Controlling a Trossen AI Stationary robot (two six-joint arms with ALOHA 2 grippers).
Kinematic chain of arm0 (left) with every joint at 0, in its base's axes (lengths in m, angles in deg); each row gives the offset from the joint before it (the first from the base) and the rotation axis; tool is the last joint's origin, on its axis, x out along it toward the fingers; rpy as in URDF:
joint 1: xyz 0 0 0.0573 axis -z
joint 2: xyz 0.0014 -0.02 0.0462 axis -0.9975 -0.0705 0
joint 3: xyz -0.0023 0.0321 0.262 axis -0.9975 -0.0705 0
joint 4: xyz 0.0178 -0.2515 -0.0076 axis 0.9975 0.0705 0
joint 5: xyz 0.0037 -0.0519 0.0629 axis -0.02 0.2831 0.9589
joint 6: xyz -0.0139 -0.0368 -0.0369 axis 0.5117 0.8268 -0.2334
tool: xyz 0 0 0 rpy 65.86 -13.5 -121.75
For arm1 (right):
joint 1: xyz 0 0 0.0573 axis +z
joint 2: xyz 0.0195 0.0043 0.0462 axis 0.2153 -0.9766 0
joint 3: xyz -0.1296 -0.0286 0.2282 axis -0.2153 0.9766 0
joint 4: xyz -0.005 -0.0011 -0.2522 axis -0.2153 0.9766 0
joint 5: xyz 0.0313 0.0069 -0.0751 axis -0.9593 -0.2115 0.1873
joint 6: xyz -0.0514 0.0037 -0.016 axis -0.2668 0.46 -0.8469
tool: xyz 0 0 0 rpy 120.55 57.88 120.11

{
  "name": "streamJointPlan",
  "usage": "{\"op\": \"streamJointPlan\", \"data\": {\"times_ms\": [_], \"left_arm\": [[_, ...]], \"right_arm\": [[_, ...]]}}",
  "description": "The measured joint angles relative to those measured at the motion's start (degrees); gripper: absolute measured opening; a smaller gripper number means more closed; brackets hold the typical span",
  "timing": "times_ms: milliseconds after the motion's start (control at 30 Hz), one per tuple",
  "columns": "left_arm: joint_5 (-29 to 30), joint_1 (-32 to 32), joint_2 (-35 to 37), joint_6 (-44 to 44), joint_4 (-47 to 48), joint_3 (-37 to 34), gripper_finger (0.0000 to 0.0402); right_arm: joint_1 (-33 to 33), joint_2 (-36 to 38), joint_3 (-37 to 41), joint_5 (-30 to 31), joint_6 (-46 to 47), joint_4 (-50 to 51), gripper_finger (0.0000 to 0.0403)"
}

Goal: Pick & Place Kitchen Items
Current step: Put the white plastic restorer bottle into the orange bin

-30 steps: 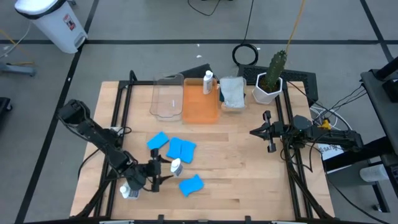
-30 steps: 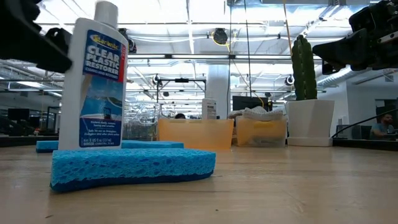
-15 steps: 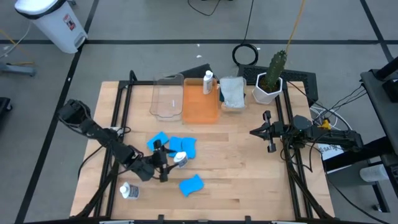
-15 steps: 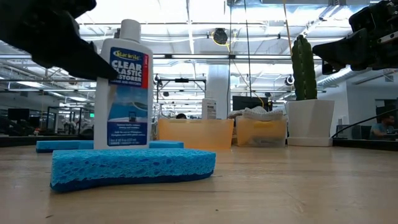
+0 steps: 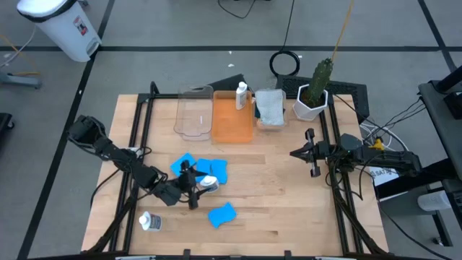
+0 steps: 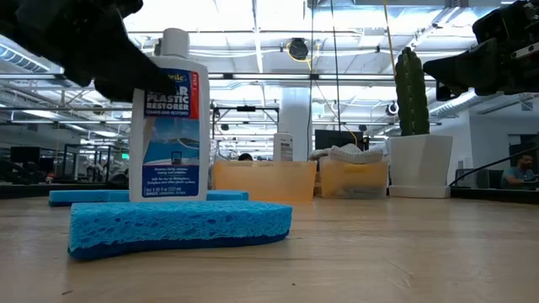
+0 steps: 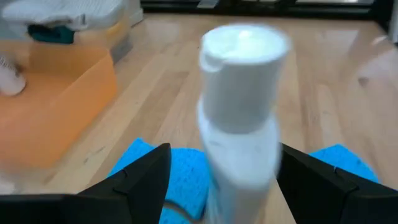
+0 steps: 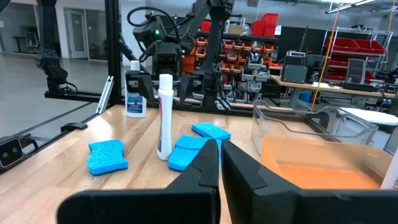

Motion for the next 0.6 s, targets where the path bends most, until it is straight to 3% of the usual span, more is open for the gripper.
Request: {"op": "streamJointPlan", "data": {"times_ms": [133,367,600], "left_arm": [[-1.4,0.0,0.0,-3.7,-1.9,0.0,0.0278],[-3.9,-1.6,0.0,-1.9,-2.1,0.0,0.0278],[-16.3,-5.9,0.2,1.0,-1.0,2.4,0.0278]], "right_arm": [[0.0,0.0,0.0,0.0,0.0,0.0,0.0000],[0.0,0.0,0.0,0.0,0.0,0.0,0.0000],[0.0,0.0,0.0,0.0,0.0,0.0,0.0000]]}}
